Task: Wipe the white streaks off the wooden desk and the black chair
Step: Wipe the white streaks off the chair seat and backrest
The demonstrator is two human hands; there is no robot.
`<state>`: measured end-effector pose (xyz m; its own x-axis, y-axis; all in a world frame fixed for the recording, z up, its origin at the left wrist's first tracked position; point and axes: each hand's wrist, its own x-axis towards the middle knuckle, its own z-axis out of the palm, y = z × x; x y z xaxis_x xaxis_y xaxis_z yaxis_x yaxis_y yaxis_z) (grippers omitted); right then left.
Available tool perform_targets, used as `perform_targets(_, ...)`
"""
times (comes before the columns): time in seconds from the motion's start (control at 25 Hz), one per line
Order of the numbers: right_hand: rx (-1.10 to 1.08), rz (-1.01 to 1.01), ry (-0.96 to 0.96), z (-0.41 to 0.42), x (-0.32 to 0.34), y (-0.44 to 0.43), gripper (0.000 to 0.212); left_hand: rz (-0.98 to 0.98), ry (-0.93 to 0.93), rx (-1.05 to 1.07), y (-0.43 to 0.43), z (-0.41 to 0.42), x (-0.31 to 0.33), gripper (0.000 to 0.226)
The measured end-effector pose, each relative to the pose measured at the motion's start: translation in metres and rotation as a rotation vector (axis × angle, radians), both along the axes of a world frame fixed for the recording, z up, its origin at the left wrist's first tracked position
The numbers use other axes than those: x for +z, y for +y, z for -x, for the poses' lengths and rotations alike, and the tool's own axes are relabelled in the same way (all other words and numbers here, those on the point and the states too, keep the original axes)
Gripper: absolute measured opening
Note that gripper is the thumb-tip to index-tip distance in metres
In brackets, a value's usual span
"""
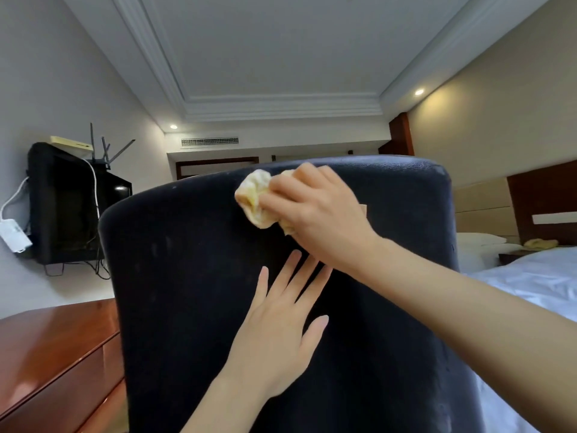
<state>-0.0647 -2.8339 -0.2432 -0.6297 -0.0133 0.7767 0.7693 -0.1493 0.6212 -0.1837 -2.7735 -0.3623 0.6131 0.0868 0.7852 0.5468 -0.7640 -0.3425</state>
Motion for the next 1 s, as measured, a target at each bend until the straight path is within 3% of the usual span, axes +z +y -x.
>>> perform_targets(0.16,-0.140,0.177,-0.131,-0.014,-0.020,-0.008,0.020,0.006,0.027,0.010,0.001,0.008,0.002,0.058)
perform_targets(0.28,-0.178,0.240,-0.124,-0.036,-0.031,-0.029,0.021,-0.038,0.055,0.017,0.000,0.013,-0.001,0.060)
perform_targets(0.48,-0.173,0.057,0.068,-0.085,-0.025,-0.072,0.022,-0.107,0.064,-0.009,0.003,0.020,-0.006,0.059)
perform_targets(0.64,-0.081,-0.087,0.227,-0.077,0.009,-0.078,0.025,-0.090,-0.005,-0.098,0.002,0.016,-0.009,0.056)
perform_targets(0.84,0.065,-0.150,0.110,-0.020,0.018,-0.023,0.019,-0.095,-0.040,-0.200,0.004,0.017,-0.014,0.049)
perform_targets(1.0,0.100,-0.101,0.005,0.009,-0.016,0.014,0.020,-0.132,-0.024,-0.234,0.007,0.023,-0.022,0.043)
